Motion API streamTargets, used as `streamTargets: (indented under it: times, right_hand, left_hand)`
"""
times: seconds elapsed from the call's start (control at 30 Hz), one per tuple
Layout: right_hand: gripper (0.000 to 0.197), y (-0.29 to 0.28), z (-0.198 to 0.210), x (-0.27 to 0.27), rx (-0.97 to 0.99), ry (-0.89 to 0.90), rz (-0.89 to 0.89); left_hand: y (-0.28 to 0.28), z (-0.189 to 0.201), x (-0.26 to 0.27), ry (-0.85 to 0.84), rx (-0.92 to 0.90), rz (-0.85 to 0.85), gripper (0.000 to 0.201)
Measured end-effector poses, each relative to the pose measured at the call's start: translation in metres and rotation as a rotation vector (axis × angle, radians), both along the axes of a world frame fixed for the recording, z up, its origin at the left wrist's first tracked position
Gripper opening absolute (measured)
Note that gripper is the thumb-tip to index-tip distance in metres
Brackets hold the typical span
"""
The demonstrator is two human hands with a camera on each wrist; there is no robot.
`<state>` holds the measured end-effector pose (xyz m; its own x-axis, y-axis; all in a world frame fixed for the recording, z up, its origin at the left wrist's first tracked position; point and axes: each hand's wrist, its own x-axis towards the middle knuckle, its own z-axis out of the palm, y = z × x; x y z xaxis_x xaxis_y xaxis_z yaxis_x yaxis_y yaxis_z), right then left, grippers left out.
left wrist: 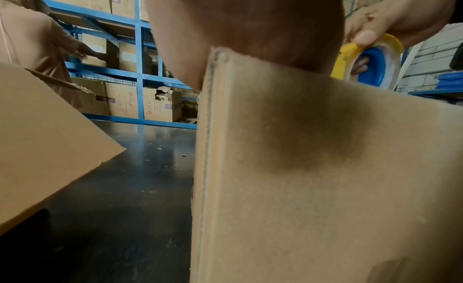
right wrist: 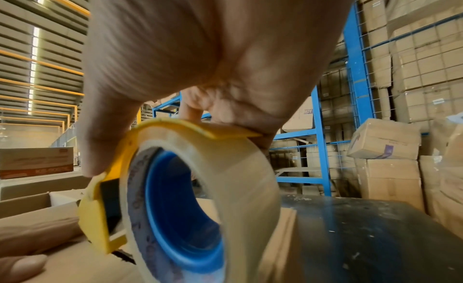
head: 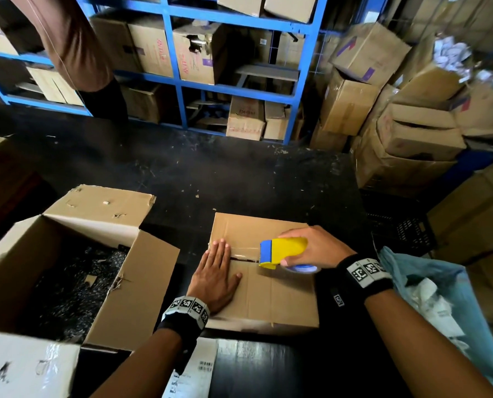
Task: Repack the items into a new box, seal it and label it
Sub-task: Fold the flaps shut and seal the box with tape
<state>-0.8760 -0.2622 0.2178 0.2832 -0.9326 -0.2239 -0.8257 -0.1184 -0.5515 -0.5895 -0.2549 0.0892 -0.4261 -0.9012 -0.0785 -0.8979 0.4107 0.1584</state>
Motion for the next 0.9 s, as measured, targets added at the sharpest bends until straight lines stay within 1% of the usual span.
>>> streamTargets:
  times: [0.07, 0.17, 0.27, 0.43, 0.57, 0.7, 0.77, 0.9]
  right_hand:
    - [0.053, 0.005, 0.006, -0.016, 0.021, -0.008, -0.011]
    - [0.049, 0.011, 0.014, -0.039, 0.059, 0.009, -0.019]
    - [0.049, 0.015, 0.019, -0.053, 0.089, 0.012, -0.015]
    - [0.041, 0.013, 0.012, -0.051, 0.138, 0.061, 0.02]
    - [0.031, 0.007, -0.001, -0.048, 0.153, 0.116, 0.05]
    - [0.041, -0.002, -0.008, -0.043, 0.142, 0.203, 0.06]
    - [0.043, -0.004, -0.011, -0.041, 0.149, 0.224, 0.045]
    - [0.045, -0.005, -0.016, -0.039, 0.153, 0.245, 0.013]
  left_hand:
    - [-0.001, 0.0, 0.001, 0.009, -0.009, -0.001, 0.079]
    - [0.0, 0.0, 0.0, 0.016, -0.007, 0.0, 0.079]
    - [0.0, 0.001, 0.0, 0.001, 0.004, -0.01, 0.079]
    - [0.0, 0.002, 0.0, -0.002, 0.011, -0.024, 0.078]
    - [0.0, 0.002, 0.0, 0.011, 0.009, -0.018, 0.078]
    - [0.0, 0.002, 0.0, 0.007, 0.0, -0.021, 0.078]
    - [0.001, 0.002, -0.002, 0.006, 0.0, -0.013, 0.079]
    - [0.008, 0.007, -0.022, -0.043, 0.045, 0.077, 0.085]
